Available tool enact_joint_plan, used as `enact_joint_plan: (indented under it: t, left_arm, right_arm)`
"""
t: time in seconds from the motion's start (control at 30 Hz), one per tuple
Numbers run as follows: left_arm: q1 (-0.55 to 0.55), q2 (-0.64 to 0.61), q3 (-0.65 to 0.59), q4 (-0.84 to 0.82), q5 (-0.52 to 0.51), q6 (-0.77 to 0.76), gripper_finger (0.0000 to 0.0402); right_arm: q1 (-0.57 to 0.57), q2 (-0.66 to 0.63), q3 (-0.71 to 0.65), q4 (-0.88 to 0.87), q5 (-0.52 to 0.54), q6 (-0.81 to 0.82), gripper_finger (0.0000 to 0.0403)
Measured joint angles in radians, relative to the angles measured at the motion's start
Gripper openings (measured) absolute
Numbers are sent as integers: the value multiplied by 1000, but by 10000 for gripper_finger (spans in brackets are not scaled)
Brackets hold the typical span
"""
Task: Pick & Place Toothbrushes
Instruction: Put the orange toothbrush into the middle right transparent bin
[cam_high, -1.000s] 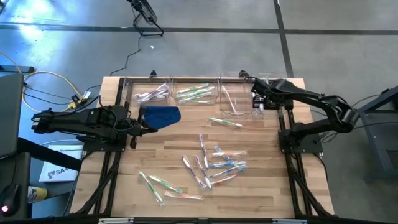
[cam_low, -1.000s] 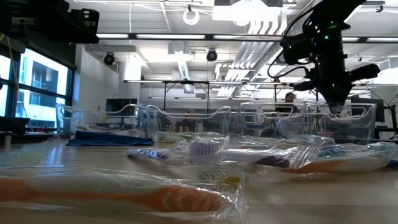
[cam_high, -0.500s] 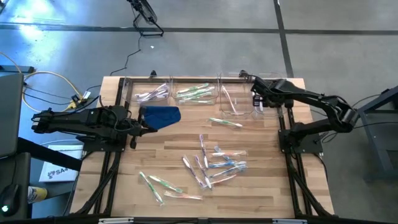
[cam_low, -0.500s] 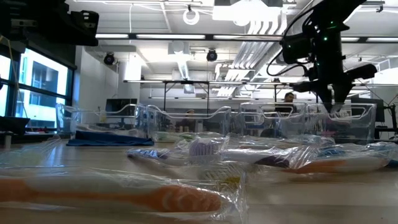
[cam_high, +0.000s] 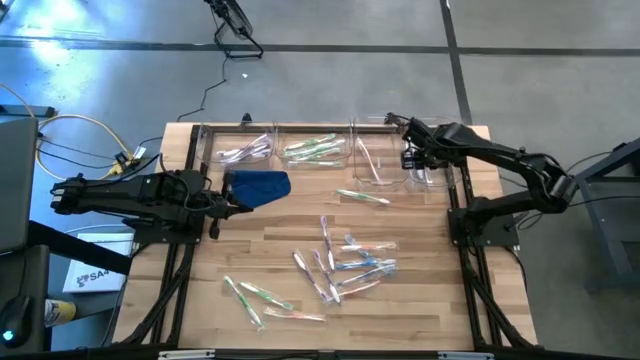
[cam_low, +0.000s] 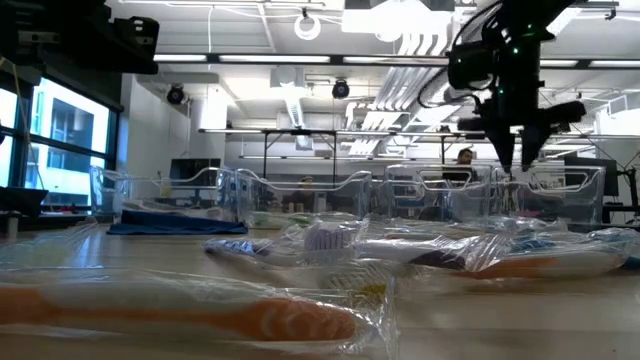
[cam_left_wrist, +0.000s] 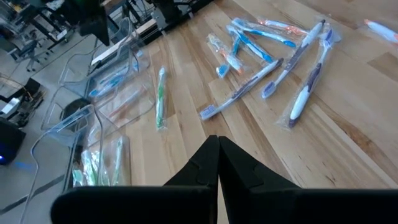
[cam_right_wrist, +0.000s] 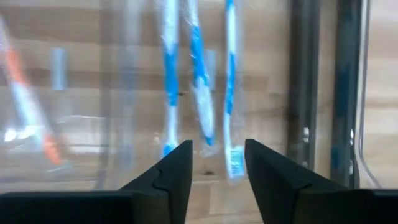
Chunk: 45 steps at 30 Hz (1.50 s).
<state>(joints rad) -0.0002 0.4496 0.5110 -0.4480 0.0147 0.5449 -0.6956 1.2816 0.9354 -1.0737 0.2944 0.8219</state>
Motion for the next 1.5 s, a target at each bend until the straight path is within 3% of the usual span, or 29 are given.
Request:
enact_joint_plan:
  t: [0.4, 0.6, 1.0, 1.5]
  left_arm:
    - [0, 0, 0, 1, -6, 1, 1]
    - [0, 0, 0, 2, -11, 6, 1]
    - [0, 0, 0, 2, -10, 0, 1]
    - [0, 0, 0, 3, -7, -82, 1]
  right_arm:
    - [129, -25, 111, 4, 13, -143, 8]
    - [297, -61, 111, 112, 73, -135, 3]
    - [682, -64, 112, 722, 65, -252, 2]
    - [946, 7, 112, 764, -5, -203, 2]
